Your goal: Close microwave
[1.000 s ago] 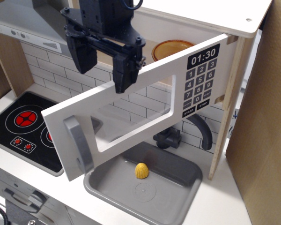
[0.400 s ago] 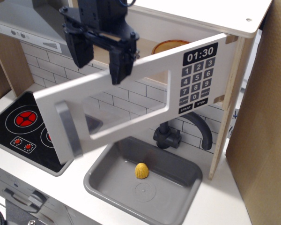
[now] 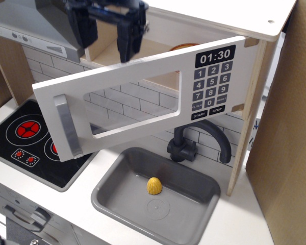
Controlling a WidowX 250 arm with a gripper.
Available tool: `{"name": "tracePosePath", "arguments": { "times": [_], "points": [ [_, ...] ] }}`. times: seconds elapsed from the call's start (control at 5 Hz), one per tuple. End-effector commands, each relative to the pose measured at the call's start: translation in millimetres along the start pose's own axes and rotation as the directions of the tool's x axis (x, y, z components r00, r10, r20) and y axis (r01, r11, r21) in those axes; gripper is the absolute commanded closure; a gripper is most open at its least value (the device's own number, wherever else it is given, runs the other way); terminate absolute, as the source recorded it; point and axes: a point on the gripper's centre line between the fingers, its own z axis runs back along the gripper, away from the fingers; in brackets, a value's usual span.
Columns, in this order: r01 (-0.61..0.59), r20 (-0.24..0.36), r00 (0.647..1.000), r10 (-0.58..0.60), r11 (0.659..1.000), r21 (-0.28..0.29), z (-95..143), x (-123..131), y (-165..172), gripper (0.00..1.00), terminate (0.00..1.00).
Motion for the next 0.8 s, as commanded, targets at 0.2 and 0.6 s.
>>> {"name": "tracePosePath", "arguments": {
  "times": [0.2,0.6],
  "points": [
    [-0.038,0.073,0.996,0.04,0.999,-0.035,41,-33,-40,0.0,0.0],
    [-0.344,0.098,0.931,0.35,0.936,-0.075,-1,-51,-61,0.0,0.0]
  ]
}}
